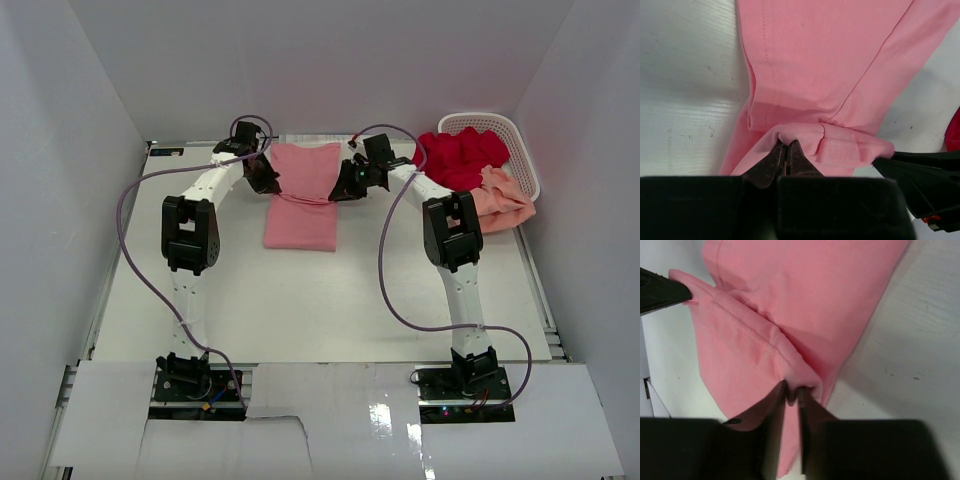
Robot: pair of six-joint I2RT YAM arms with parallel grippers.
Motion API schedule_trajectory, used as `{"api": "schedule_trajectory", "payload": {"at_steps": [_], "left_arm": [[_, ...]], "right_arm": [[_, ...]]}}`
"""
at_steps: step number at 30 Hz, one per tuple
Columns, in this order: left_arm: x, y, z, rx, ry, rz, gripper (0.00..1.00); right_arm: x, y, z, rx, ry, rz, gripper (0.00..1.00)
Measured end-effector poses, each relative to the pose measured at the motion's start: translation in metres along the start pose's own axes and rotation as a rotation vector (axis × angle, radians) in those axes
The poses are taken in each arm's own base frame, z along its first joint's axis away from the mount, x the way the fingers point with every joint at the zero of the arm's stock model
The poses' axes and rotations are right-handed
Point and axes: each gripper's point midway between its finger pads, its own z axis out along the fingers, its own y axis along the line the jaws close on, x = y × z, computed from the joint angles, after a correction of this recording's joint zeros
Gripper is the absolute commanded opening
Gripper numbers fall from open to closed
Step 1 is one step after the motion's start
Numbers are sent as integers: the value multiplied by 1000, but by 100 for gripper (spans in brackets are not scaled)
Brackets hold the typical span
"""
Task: Fold and stack the t-shirts
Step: Fold the folded rectangular tshirt in 1/3 of the way
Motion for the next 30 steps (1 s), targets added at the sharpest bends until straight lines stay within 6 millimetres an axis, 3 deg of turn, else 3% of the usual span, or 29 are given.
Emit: {"api": "schedule_trajectory", "payload": {"at_steps": [1, 2, 4, 6, 12, 17, 21, 22, 23, 25, 26, 28, 30], "left_arm": [[-1, -1, 0, 5, -5, 2, 17], [-2, -2, 0, 9, -7, 1, 35], [-4, -4, 0, 15, -13, 6, 53], [-6, -5, 0, 22, -21, 5, 61], [-15, -8, 0, 30, -70, 4, 62], [-15, -1, -25, 29, -151, 31, 62], [-1, -8, -74, 132, -204, 94, 56], [7, -12, -89, 182, -208, 113, 51], [15, -18, -101, 244, -216, 135, 29], [38, -23, -115, 354, -196, 166, 7], [49, -24, -115, 392, -173, 175, 0], [71, -24, -103, 467, -113, 196, 0], [111, -8, -68, 498, 25, 185, 0]], "right_arm": [[-1, -1, 1, -6, -3, 1, 37], [-2, -2, 1, -12, -7, -5, 48], [-7, 0, 2, -24, -26, -14, 52], [-15, 1, 3, -39, -56, -35, 54], [-20, 2, 3, -65, -118, -75, 55], [-3, 13, -13, -113, -154, -71, 52], [3, 35, -22, -231, -169, -55, 44], [4, 41, -23, -266, -171, -55, 33], [5, 46, -23, -293, -169, -58, 24], [7, 55, -20, -349, -156, -47, 8], [7, 58, -17, -371, -149, -44, 8], [8, 64, -6, -413, -131, -37, 8], [16, 65, 11, -445, -92, -14, 8]]}}
